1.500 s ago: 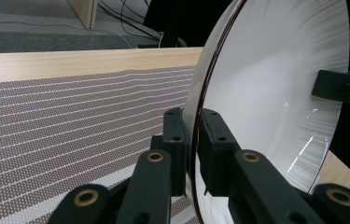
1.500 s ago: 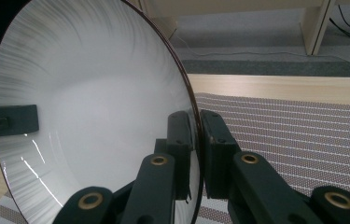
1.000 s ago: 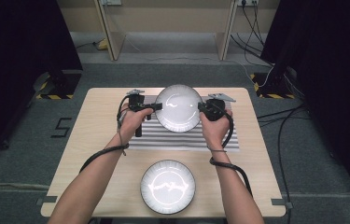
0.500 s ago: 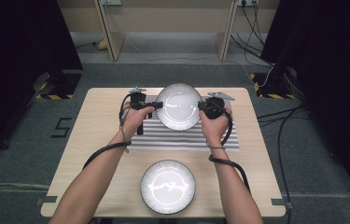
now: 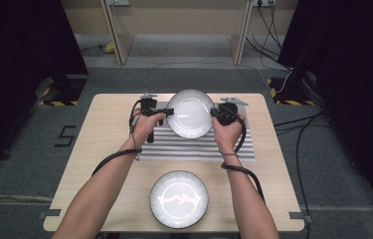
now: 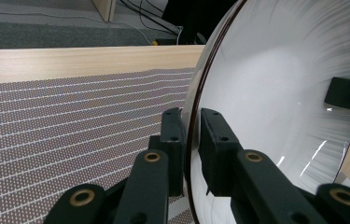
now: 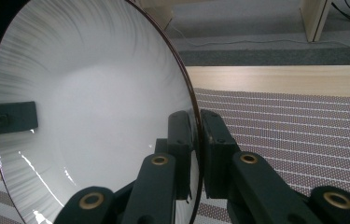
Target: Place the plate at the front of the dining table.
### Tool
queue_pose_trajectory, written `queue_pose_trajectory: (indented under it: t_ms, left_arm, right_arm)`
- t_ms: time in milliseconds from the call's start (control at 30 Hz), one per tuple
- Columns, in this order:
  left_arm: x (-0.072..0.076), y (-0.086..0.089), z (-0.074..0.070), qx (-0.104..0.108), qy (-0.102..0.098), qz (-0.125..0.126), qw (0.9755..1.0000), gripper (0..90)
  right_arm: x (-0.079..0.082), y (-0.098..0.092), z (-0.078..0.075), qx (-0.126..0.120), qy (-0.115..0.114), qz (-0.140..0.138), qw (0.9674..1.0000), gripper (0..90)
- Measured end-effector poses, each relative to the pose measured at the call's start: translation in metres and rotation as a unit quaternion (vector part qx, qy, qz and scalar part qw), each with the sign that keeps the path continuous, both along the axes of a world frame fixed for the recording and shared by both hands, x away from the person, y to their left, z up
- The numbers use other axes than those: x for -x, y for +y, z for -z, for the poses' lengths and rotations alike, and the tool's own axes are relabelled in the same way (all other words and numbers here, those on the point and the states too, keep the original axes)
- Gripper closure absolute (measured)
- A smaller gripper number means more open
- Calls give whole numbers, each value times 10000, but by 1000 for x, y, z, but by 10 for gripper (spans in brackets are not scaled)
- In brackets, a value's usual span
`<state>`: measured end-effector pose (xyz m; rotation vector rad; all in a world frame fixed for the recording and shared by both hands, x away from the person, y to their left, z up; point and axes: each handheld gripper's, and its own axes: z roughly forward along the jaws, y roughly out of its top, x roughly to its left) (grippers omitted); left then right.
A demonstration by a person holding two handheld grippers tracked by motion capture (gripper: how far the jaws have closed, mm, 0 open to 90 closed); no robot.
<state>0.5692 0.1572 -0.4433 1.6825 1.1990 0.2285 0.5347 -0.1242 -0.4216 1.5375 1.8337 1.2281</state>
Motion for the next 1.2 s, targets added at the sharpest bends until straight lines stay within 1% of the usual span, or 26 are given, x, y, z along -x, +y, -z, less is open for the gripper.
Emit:
queue_pose_trajectory:
  t_ms: [67, 233, 400, 600, 733, 900, 1033, 1200]
  left_arm:
    - [-1, 0, 3, -56, 41, -38, 10000, 790]
    - [-3, -2, 9, -115, 93, -124, 9998, 785]
    - [-5, -2, 17, -150, 260, -240, 9993, 776]
    - [-7, -3, 25, -245, 359, -306, 9986, 770]
    - [-8, -4, 28, -256, 411, -329, 9983, 768]
    - [-8, -6, 32, -327, 443, -325, 9979, 768]
    - [-8, -8, 36, -341, 481, -362, 9976, 765]
    - [-9, -10, 40, -417, 468, -368, 9974, 760]
  right_arm:
    - [-1, 1, 2, 8, 24, -11, 10000, 839]
    - [-4, 1, 9, -3, 105, -10, 9999, 840]
    - [-6, 4, 15, 14, 195, -17, 9998, 843]
    - [-9, 6, 24, 3, 310, 6, 9995, 844]
    - [-10, 6, 28, 10, 338, 23, 9994, 844]
    - [-11, 5, 34, -26, 395, 39, 9992, 844]
    - [-12, 4, 37, -6, 445, 52, 9990, 843]
    - [-12, 4, 41, 15, 482, 70, 9988, 844]
